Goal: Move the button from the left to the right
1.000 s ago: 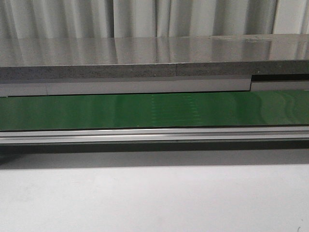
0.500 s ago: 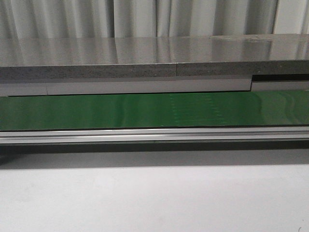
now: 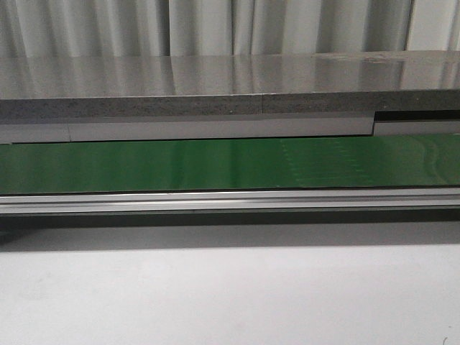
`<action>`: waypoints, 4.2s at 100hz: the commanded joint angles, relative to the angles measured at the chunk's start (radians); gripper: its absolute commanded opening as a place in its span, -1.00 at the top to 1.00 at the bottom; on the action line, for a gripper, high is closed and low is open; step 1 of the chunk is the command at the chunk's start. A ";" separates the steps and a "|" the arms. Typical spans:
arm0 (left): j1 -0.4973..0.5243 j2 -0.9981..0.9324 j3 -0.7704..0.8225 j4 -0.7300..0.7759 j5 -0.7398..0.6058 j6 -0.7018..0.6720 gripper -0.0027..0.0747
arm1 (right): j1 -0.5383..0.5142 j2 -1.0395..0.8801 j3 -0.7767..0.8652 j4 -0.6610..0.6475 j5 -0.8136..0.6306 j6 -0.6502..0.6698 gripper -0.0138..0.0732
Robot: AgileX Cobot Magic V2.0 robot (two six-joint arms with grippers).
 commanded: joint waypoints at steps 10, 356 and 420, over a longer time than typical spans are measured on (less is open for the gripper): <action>-0.010 0.010 -0.028 -0.014 -0.070 0.002 0.98 | 0.000 -0.085 0.061 -0.039 -0.121 0.001 0.84; -0.010 -0.211 0.271 0.517 -0.170 -0.586 0.98 | 0.000 -0.454 0.481 -0.053 -0.360 0.051 0.84; -0.010 -0.211 0.271 0.517 -0.170 -0.586 0.98 | 0.000 -0.454 0.481 -0.053 -0.360 0.051 0.84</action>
